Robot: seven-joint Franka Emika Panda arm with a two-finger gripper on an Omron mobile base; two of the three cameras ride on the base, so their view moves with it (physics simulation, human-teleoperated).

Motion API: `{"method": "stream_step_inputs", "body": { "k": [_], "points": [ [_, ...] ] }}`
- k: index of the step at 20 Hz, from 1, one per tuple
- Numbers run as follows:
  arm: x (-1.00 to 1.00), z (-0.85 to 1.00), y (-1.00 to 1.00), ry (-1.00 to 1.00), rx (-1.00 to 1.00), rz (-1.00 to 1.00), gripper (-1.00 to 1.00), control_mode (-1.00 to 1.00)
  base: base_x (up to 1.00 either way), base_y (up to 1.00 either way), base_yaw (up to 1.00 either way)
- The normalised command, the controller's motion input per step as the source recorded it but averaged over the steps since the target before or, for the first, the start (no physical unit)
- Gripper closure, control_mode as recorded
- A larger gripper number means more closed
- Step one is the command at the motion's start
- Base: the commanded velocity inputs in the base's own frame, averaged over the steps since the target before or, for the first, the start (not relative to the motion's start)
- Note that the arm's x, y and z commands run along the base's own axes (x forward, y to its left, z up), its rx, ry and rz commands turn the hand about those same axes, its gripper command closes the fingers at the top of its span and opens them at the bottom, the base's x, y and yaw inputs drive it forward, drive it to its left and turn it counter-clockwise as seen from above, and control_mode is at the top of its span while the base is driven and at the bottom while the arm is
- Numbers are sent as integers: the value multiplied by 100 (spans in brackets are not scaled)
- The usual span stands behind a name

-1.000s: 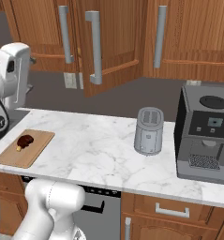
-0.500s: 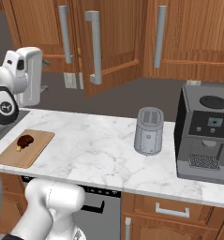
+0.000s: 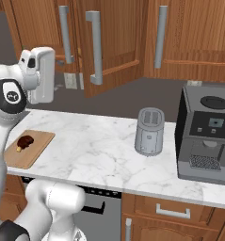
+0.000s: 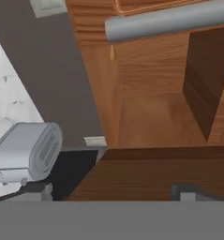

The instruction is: Open the cabinet, retrieve the rolling pin, and place it next to the meat on the cutting board to prepare for tenderizing.

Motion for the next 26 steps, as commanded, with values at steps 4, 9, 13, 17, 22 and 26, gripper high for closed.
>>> {"method": "stream_step_inputs", "body": {
  "k": [4, 9, 13, 17, 22, 26],
  "points": [
    [29, -6, -37, 0, 0, -11, -100, -100, 0, 0, 0],
    [32, -4, -32, 0, 0, -11, -100, -100, 0, 0, 0],
    [28, -2, -33, 0, 0, -10, -100, -100, 0, 0, 0],
    [17, -3, -34, 0, 0, -7, -100, -100, 0, 0, 0],
    [-8, -5, -33, -1, 0, -5, -100, -100, 0, 0, 0],
    [-45, -6, -36, -5, 0, -5, -100, -100, 0, 0, 0]
  ]
}}
